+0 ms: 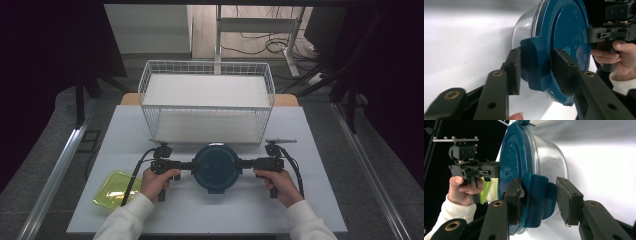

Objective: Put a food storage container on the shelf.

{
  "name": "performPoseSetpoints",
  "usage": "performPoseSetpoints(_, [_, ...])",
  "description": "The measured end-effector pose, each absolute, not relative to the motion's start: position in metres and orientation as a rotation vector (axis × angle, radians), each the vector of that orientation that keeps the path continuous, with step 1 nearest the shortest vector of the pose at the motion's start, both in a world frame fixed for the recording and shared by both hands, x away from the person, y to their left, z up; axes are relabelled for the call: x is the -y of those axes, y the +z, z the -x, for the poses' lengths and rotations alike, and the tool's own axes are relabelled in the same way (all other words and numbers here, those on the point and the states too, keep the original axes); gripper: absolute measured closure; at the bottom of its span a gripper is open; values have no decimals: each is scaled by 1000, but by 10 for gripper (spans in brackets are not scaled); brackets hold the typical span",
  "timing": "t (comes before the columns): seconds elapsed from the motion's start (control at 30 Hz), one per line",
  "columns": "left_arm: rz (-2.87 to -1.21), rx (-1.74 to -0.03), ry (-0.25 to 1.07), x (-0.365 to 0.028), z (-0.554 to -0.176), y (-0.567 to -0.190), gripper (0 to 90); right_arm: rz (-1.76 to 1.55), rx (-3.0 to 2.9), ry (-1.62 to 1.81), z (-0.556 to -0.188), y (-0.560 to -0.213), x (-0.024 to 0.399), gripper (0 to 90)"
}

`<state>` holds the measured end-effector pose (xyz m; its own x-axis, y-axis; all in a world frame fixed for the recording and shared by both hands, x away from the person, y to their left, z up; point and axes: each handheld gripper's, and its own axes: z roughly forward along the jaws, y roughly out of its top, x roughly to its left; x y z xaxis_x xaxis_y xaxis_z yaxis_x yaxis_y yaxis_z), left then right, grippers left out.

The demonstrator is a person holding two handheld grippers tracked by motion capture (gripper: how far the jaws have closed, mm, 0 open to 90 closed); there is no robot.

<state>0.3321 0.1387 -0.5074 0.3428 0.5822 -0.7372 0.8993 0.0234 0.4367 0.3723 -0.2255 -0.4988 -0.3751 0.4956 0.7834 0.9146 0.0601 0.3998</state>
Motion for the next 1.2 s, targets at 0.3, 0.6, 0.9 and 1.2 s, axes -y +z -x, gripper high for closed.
performPoseSetpoints(0.3, [-1665,-1350,-462,-140,-335,-508,547,1404,1895,-1265,-373,-500,225,569])
performPoseSetpoints(0.6, [-1655,-1373,-434,-140,-332,-506,642,1423,1874,-1261,-373,-502,227,572])
performPoseSetpoints(0.9, [-1654,-1377,-423,-140,-327,-503,664,1441,1856,-1269,-369,-499,226,579])
performPoseSetpoints(1.2, [-1650,-1376,-416,-137,-326,-500,674,1450,1864,-1299,-367,-495,227,579])
